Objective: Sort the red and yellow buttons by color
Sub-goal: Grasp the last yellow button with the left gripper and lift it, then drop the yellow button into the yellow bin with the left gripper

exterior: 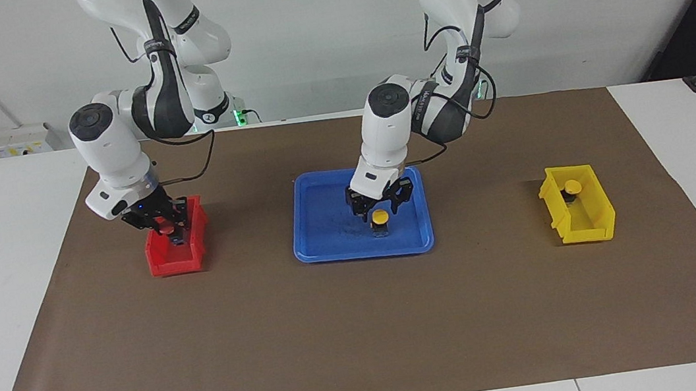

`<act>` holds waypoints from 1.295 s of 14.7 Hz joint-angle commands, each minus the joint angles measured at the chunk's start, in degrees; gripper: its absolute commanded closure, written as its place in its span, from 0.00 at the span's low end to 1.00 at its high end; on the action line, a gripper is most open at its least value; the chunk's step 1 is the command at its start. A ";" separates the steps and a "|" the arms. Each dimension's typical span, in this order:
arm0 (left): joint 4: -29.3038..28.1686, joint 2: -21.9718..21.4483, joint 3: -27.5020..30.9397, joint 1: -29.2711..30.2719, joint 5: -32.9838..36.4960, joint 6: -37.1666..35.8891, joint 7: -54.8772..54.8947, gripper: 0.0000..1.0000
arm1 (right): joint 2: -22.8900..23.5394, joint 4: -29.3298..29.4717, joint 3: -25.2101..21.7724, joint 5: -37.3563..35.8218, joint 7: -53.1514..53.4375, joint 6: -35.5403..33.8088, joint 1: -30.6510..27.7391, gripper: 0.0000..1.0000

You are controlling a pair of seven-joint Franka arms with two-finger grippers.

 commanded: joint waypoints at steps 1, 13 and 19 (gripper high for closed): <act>0.48 1.14 0.25 -0.49 1.13 0.77 -2.22 0.66 | 0.41 -1.45 0.39 0.39 -1.64 2.38 -0.78 0.82; 9.97 -6.49 3.41 8.71 6.13 -22.50 7.49 0.99 | 1.91 -0.15 0.39 -0.05 -1.91 1.43 -0.87 0.43; 8.23 -8.61 3.42 32.78 3.79 -19.65 42.10 0.99 | 2.61 9.85 0.65 0.39 -1.91 -8.40 -0.43 0.37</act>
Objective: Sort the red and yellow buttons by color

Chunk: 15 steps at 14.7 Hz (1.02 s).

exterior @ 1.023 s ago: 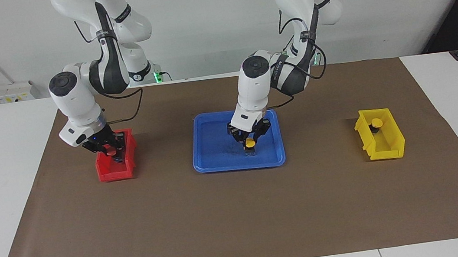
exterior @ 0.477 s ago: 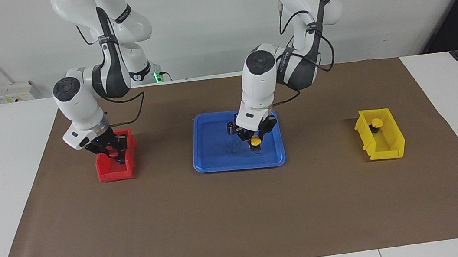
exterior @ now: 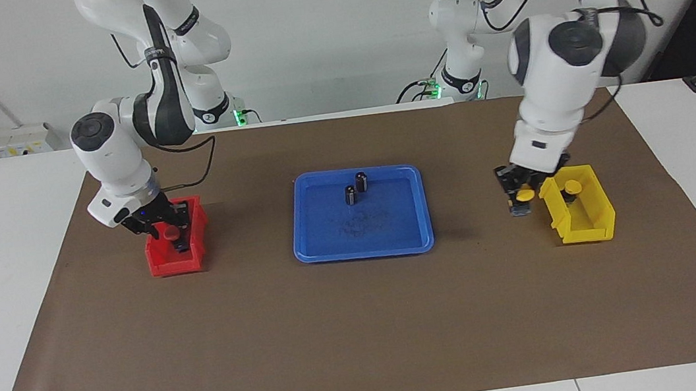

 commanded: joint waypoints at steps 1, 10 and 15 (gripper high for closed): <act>-2.98 -0.62 -0.87 8.48 -4.32 4.53 12.66 0.99 | 1.52 8.51 0.52 0.58 -1.24 -7.19 0.85 0.36; -15.54 -1.41 -0.87 12.20 -5.75 17.82 21.31 0.99 | 13.64 34.63 0.52 4.45 28.26 -17.24 22.72 0.21; -17.13 0.51 -0.87 12.81 -5.75 22.11 23.34 0.99 | 23.40 40.11 0.52 0.76 44.44 -11.29 34.15 0.21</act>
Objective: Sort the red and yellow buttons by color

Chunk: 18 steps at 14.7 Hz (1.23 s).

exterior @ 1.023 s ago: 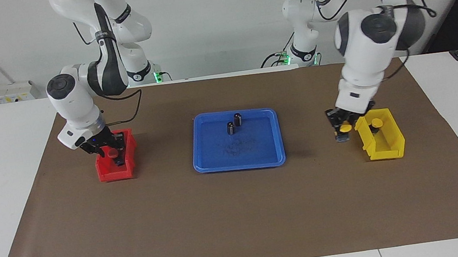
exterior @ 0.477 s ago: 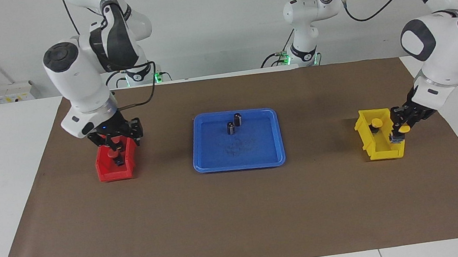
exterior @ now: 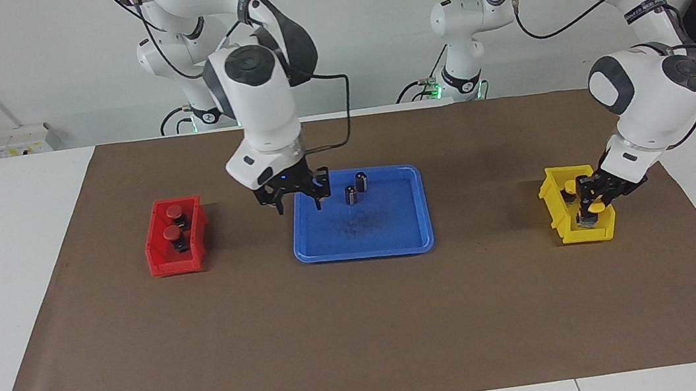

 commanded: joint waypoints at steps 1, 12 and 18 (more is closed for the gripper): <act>-1.88 0.71 -0.49 1.04 -0.59 3.68 3.58 0.99 | 5.42 2.42 -0.23 -2.83 5.07 3.73 3.78 0.21; -6.45 0.71 -0.57 1.83 -0.76 8.87 4.56 0.99 | 0.09 1.71 -0.75 -5.22 4.20 -1.60 -3.92 0.00; -6.37 0.71 -0.57 1.75 -1.38 8.52 4.65 0.99 | -11.61 1.71 -0.67 -1.19 -12.29 -16.98 -19.12 0.00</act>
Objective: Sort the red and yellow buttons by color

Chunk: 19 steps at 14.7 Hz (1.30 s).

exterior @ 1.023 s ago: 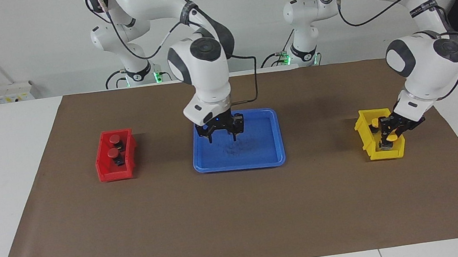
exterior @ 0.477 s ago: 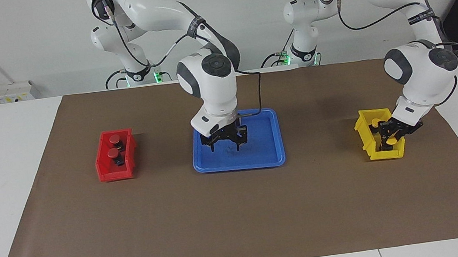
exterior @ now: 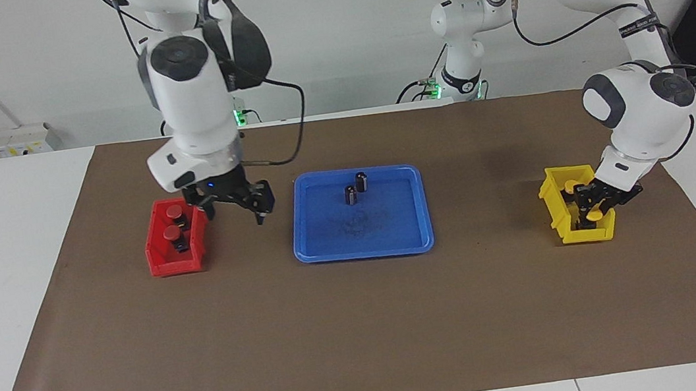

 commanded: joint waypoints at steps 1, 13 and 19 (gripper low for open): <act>-2.00 -0.85 -0.28 -0.07 -1.23 1.11 0.80 0.97 | -4.84 -1.41 0.95 4.41 -8.86 -4.98 -7.44 0.00; 13.53 -0.67 -0.28 0.02 -3.51 -17.93 0.45 0.30 | -14.53 -6.68 -4.85 3.90 -32.28 -14.67 -18.54 0.00; 21.90 -3.03 -0.55 -2.88 -3.17 -29.80 -3.68 0.00 | -14.44 -6.68 -4.51 3.99 -31.92 -14.67 -19.25 0.00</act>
